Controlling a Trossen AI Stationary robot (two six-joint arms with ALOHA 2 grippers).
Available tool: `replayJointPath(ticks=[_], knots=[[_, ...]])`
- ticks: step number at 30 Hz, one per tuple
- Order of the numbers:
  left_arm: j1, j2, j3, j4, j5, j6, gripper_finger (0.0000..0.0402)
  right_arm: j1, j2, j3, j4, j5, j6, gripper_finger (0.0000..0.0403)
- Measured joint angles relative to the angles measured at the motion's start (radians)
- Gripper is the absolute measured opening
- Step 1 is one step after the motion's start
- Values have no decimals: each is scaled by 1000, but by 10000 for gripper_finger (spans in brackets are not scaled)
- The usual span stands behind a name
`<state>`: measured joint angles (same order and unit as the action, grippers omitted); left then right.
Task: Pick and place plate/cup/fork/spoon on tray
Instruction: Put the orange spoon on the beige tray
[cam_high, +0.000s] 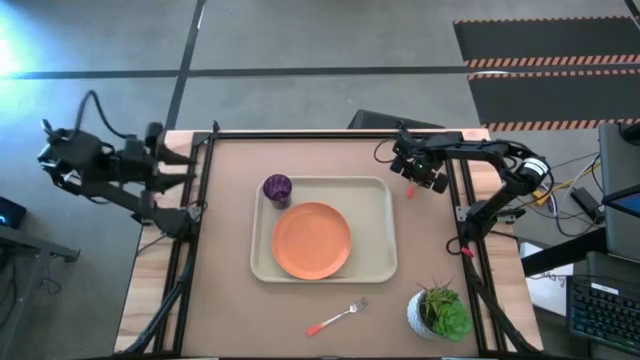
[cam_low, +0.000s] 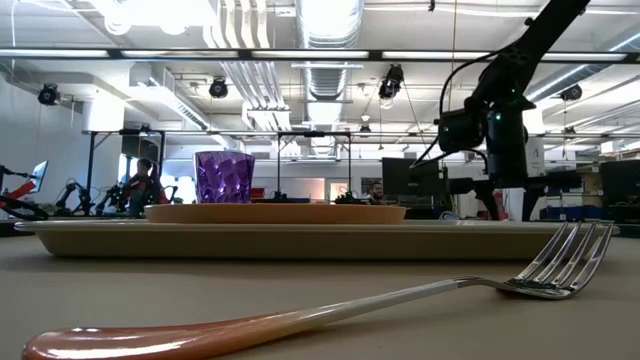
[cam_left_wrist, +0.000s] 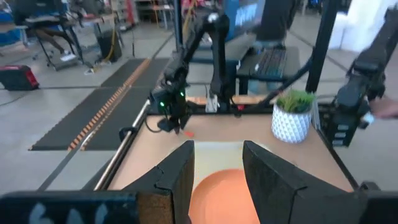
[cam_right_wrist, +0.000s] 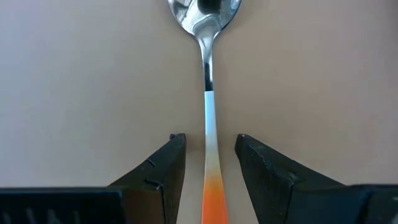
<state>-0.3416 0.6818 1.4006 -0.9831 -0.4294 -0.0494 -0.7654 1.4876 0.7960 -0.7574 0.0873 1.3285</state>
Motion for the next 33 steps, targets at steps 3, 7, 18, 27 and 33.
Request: replayJointPath(ticks=[3, 7, 18, 27, 33], knots=[[0, -4, -4, 3, 0, 0, 120, 0, -1, -10, 11, 1, -2, 140], [0, -2, -14, -1, -24, 0, 120, 0, -1, -12, 13, 1, -13, 101], [0, 12, -20, 1, -25, 0, 120, 5, 0, -14, 5, 9, -93, 11], [0, 22, -20, 2, -25, 0, 120, 82, -69, 58, 19, 92, -102, 9], [0, 28, -20, 0, -25, 0, 120, 160, -140, 158, 1, 115, -108, 6]])
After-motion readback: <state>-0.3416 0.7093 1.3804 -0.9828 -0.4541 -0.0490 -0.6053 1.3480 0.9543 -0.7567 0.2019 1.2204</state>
